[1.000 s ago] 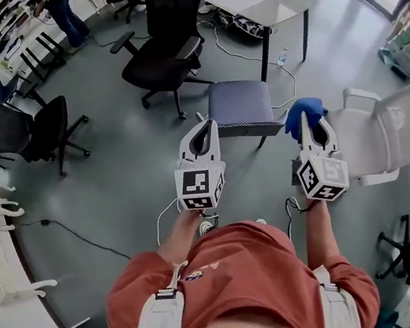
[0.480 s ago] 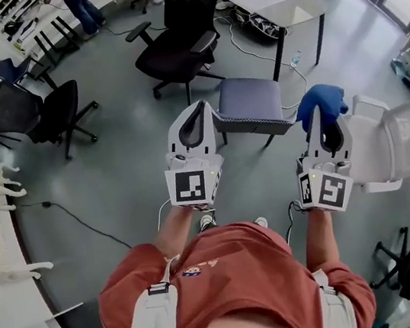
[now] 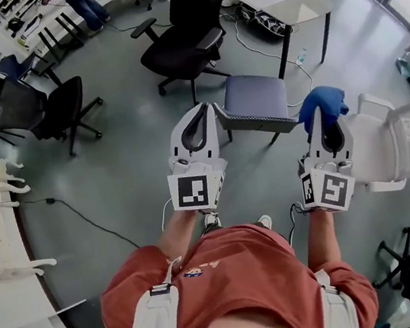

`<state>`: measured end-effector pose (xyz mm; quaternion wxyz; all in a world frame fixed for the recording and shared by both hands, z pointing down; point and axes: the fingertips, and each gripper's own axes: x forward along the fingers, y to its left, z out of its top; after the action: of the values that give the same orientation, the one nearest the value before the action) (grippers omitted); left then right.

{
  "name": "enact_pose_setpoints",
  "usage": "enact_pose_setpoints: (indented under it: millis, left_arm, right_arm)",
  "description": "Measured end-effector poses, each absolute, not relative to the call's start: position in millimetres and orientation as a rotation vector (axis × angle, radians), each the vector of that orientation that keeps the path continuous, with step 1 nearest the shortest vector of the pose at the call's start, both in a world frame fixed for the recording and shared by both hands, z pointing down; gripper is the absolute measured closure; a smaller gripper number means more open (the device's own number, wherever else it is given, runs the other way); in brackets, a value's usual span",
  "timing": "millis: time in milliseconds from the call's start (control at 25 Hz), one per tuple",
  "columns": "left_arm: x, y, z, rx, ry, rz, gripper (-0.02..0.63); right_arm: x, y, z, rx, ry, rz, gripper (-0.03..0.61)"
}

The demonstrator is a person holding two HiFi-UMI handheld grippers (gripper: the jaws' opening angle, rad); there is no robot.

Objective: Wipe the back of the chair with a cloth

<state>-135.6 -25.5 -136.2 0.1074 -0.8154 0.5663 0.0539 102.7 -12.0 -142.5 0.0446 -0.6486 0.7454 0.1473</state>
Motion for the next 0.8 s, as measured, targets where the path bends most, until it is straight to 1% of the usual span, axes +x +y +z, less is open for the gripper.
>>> enact_pose_setpoints:
  millis: [680, 800]
  left_arm:
    - [-132.1, -24.0, -134.8, -2.424, 1.667, 0.164, 0.6]
    - [-130.5, -23.0, -134.7, -2.426, 1.66, 0.16, 0.6]
  right_arm:
    - [93.6, -8.2, -140.0, -1.955, 2.351, 0.456, 0.518]
    - [93.0, -8.4, -137.5, -1.937, 2.347, 0.41, 0.518]
